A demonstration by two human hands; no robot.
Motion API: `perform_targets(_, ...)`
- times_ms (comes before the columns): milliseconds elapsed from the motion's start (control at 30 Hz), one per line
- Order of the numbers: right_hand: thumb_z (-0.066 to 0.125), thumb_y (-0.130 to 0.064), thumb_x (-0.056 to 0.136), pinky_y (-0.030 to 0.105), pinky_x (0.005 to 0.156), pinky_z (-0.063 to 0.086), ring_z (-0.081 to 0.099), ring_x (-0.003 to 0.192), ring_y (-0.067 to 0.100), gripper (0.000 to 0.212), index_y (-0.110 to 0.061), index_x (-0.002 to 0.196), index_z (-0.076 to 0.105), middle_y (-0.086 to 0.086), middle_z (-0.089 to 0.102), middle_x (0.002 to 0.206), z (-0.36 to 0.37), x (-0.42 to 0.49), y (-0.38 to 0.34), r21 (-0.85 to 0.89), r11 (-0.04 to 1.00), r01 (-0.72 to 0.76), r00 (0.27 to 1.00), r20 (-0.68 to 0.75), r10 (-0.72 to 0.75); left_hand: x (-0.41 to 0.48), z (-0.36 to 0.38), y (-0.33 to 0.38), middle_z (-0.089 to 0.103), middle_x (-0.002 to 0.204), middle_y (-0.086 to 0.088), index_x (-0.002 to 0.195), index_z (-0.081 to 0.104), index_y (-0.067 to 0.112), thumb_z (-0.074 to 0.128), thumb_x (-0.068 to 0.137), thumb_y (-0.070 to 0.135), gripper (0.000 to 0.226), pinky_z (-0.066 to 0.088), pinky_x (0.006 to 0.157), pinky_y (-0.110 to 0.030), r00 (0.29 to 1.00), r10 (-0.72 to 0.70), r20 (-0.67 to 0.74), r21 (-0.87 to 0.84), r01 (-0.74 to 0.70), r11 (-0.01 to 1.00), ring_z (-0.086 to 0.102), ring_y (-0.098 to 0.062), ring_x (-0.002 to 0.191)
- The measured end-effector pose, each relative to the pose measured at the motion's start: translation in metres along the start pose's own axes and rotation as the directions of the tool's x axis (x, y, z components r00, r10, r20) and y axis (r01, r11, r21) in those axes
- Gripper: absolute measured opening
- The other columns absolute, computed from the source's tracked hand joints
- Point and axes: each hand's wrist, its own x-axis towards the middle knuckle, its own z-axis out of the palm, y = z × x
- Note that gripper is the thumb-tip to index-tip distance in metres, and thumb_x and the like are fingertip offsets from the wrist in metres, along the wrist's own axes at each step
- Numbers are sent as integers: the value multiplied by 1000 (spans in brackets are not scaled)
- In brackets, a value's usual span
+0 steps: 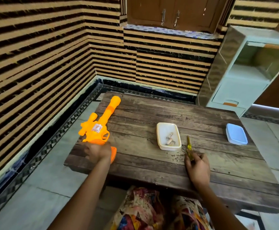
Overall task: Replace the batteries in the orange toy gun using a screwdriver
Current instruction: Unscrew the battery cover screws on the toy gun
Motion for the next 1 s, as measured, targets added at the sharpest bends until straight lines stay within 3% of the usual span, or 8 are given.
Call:
perform_targets(133,61,-15,85,34,86,44,54,93,33,27,-9,110,67,14,52,97,-2,-4,0,13,999,-42,999,4,42,3,8,-5,57,120,-21,118,49,-2,74,72,4,53,42,85,-39,993,15,119,-240,14,971,55,-37,107)
perform_targets(267,58,-15,88,34,87,43,54,94,32,30,-11,117,62,13,50,102,-5,-7,-2,47,996,-82,997,-1,82,-11,24,-11,58,115,-12,120,46,5,76,66,-2,62,45,79,-35,970,48,240,-419,59,906,57,-25,95)
perform_targets(433,55,-6,88,37,90,42,54,98,38,33,1,121,56,22,50,114,-13,-15,-6,146,976,-164,979,-94,178,-44,47,-9,55,125,-10,128,39,21,76,69,7,71,51,73,-40,895,184,406,-543,74,837,57,-30,103)
perform_targets(633,58,1,83,31,94,38,51,96,22,30,-4,112,63,16,52,108,-17,-16,0,393,896,-206,949,-144,281,-71,70,-19,58,116,-17,138,35,21,47,96,21,43,50,48,-26,831,236,503,-636,171,752,59,-21,59)
perform_targets(700,61,5,80,31,94,40,52,93,20,26,-4,104,66,16,54,106,-17,-15,2,450,875,-176,949,-160,273,-71,75,-28,60,112,-14,134,37,25,38,98,35,37,53,56,-30,837,198,510,-626,202,754,62,-21,61)
perform_targets(800,65,6,77,42,95,47,57,91,20,24,-9,96,68,14,61,101,-13,-13,9,486,862,-142,951,-173,255,-64,76,-41,60,119,-18,131,44,25,38,86,66,61,53,83,-45,828,147,542,-579,241,779,65,-32,90)
perform_targets(900,67,3,77,46,92,50,63,93,25,26,-18,92,67,11,67,97,-7,-12,18,510,849,-136,962,-136,236,-61,75,-45,65,77,-12,114,51,24,28,96,50,39,53,57,-27,829,168,533,-616,245,748,65,-13,56)
perform_targets(1000,66,4,79,30,90,52,65,89,13,24,-14,95,66,10,69,98,-5,-11,19,595,788,-157,961,-92,262,-61,77,-48,62,75,-10,118,49,24,26,99,42,35,52,50,-22,835,203,512,-631,205,748,63,-10,51)
